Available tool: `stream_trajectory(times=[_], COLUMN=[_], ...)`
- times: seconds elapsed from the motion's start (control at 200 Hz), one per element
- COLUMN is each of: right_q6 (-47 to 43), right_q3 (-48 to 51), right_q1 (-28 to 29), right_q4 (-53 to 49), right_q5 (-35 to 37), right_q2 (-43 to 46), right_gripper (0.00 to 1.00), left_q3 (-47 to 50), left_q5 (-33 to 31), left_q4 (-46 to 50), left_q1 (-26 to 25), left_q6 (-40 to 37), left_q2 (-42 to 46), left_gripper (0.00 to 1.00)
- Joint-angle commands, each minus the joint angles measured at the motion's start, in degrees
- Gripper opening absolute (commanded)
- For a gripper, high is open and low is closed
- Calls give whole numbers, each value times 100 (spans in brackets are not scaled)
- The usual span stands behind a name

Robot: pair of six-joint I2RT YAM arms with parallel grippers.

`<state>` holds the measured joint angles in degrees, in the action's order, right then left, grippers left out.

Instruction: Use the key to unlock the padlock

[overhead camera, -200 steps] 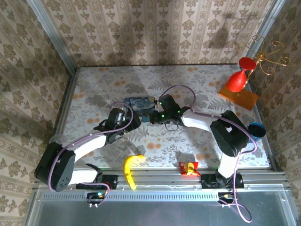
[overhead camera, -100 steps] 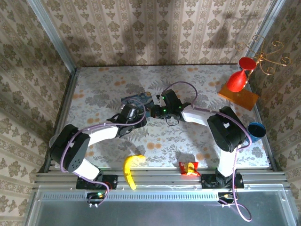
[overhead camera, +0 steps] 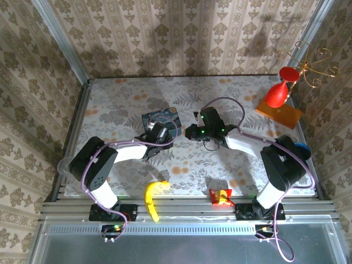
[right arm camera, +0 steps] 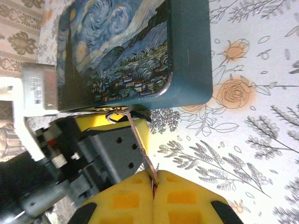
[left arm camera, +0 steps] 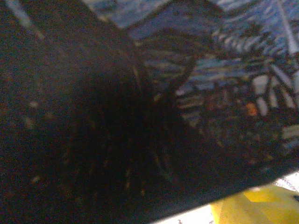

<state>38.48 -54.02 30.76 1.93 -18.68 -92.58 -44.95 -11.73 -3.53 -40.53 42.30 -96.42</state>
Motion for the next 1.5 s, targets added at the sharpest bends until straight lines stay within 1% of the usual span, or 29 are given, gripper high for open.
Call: stream_trajectory(times=[0.0, 0.06, 0.125, 0.195, 0.275, 0.375, 0.44, 0.465, 0.58, 0.61, 0.805, 0.895, 0.92, 0.97, 1.496], right_q6=[89, 90, 91, 90, 64, 12, -7, -14, -16, -11, -4, 17, 19, 35, 151], right_q3=[247, 346, 424, 481, 499, 498, 502, 511, 558, 567, 638, 647, 647, 647, 888], right_q1=[-61, -92, -105, -114, -136, -171, -192, -206, -237, -246, -268, -272, -272, -273, -273], right_q4=[-140, -167, -188, -193, -233, -301, -316, -315, -319, -317, -288, -265, -256, -231, -27], right_q5=[280, 311, 329, 338, 338, 314, 281, 268, 244, 241, 216, 207, 202, 191, 188], right_q2=[401, 544, 661, 751, 815, 863, 887, 903, 965, 986, 1016, 1000, 988, 969, 985], right_gripper=[0, 0, 0, 0, 0, 0, 0, 0, 0, 0, 0, 0, 0, 0, 0], left_q3=[-238, -347, -517, -777, -1125, -1530, -1600, -1605, -1612, -1618, -1640, -1615, -1614, -1607, -1605], left_q5=[-214, -527, -955, -1394, -1744, -1979, -1968, -1950, -1869, -1861, -1809, -1690, -1669, -1642, -1500], left_q4=[-45, 133, 424, 801, 1267, 1692, 1662, 1634, 1566, 1566, 1471, 1358, 1332, 1288, 1171], left_q1=[-76, -127, -197, -277, -356, -427, -455, -463, -464, -464, -443, -409, -407, -398, -336], left_q6=[-58, 32, 127, 187, 262, 345, 357, 366, 397, 394, 314, 261, 254, 227, 169], left_q2=[-189, -258, -341, -480, -686, -931, -999, -1014, -1086, -1102, -1151, -1167, -1168, -1177, -1291], left_gripper=[61, 61, 64, 65, 64, 62, 61, 59, 57, 55, 53, 52, 49, 48, 47])
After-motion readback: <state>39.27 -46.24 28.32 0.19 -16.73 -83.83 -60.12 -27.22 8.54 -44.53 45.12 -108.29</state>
